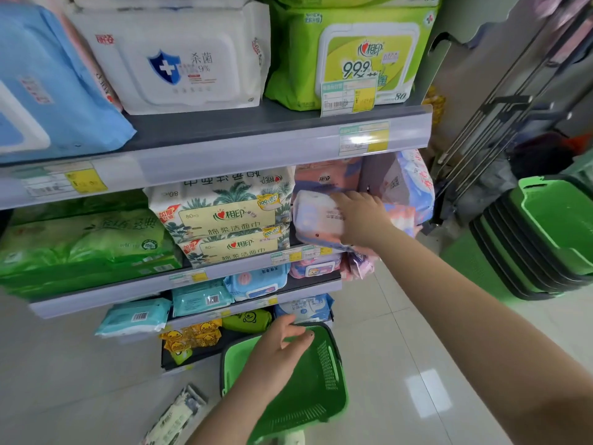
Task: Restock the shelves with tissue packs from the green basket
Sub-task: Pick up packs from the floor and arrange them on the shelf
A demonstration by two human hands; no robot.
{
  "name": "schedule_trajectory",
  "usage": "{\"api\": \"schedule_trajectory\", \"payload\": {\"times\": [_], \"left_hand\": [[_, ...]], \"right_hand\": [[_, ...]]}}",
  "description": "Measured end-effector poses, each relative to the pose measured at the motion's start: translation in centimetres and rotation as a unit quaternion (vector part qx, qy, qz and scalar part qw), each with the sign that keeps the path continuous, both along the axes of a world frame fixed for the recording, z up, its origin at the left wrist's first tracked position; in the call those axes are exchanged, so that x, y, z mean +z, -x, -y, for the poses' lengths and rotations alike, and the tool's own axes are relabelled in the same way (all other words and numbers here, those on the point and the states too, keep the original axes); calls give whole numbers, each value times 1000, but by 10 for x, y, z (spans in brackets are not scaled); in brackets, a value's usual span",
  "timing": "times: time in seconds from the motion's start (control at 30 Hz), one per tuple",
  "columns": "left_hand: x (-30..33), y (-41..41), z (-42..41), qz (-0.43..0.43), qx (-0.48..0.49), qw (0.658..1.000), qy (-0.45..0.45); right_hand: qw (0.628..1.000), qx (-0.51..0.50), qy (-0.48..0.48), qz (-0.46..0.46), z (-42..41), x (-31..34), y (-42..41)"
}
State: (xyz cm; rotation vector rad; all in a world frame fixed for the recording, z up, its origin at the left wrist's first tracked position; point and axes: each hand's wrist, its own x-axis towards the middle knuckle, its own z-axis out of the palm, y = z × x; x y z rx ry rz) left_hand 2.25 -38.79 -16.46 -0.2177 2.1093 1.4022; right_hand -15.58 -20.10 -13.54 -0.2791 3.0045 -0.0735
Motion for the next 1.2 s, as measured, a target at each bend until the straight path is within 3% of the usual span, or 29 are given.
{"api": "schedule_trajectory", "payload": {"times": [0.1, 0.3, 0.63, 0.9, 1.03, 1.2], "left_hand": [[-3, -2, 3, 6, 6, 1000, -4], [0, 6, 7, -10, 8, 1000, 11], [13, 39, -4, -47, 26, 999, -3], [4, 35, -4, -35, 4, 999, 0], [-2, 32, -6, -28, 7, 1000, -3], [-11, 24, -8, -19, -15, 1000, 4]], "right_hand": [[997, 69, -41, 5, 6, -10, 17], [992, 105, -67, -9, 4, -17, 45], [988, 152, -26, 12, 8, -26, 80], [996, 93, 7, 13, 16, -28, 80], [995, 74, 55, -29, 17, -42, 74], [996, 75, 38, -27, 16, -48, 67]]}}
